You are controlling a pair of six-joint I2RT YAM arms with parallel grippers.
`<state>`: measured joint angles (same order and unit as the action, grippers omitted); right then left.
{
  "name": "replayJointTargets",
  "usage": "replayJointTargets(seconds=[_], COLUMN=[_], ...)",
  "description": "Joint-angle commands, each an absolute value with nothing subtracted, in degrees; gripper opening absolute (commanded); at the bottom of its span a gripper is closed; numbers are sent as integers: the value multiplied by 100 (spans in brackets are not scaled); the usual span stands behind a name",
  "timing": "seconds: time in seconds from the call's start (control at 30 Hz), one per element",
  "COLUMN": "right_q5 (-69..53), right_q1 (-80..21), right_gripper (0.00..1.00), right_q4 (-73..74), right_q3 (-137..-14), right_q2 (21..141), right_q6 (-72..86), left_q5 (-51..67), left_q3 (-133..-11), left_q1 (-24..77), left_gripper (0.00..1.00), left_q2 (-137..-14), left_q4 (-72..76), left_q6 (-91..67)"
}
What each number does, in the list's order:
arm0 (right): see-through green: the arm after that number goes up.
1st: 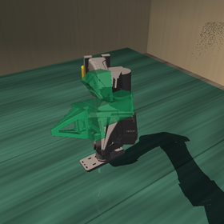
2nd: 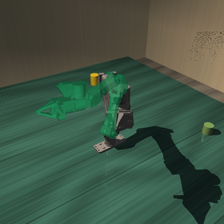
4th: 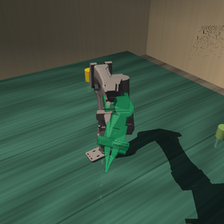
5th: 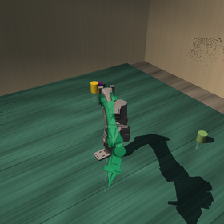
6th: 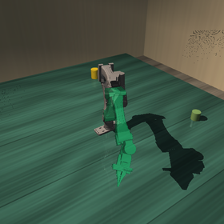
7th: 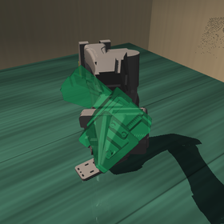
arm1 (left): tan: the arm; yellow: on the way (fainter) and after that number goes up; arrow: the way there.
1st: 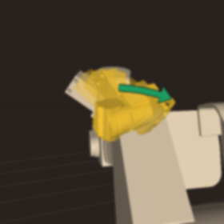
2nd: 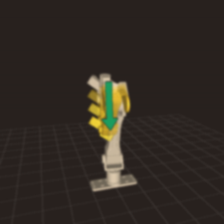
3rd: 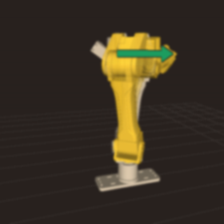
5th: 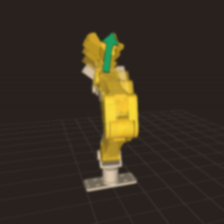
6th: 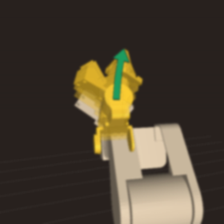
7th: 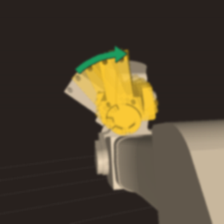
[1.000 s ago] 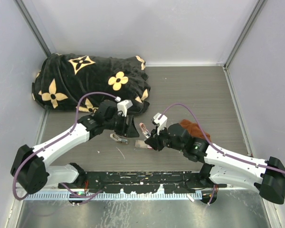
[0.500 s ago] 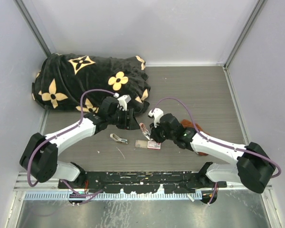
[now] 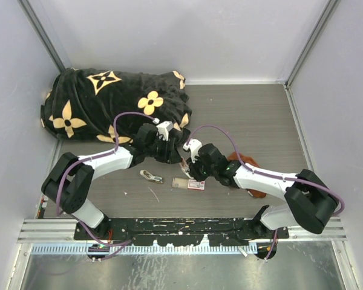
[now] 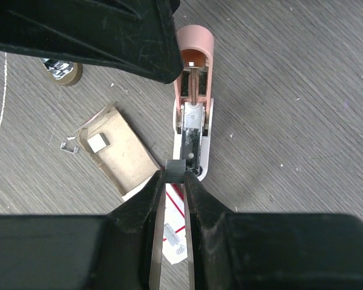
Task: Load the staples into the stapler
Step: Install the staple into the stapler.
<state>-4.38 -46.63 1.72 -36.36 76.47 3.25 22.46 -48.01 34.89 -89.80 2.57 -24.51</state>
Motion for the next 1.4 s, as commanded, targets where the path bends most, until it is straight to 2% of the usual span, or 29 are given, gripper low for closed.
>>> replayJointTargets(seconds=[0.0,1.37], right_q5=[-528,-169], right_q1=[-4586,-4605], right_gripper=[14,12], right_q4=[-201,-281], right_q3=[-3939,-4019], right_q2=[7734,8291], right_q6=[163,379], left_q5=[2356,2487], left_q3=[-4908,-5110], left_q1=[3494,3558], left_gripper=[51,41], left_q2=[-8994,-9333], left_q4=[861,844], left_q6=[-2297,-2232])
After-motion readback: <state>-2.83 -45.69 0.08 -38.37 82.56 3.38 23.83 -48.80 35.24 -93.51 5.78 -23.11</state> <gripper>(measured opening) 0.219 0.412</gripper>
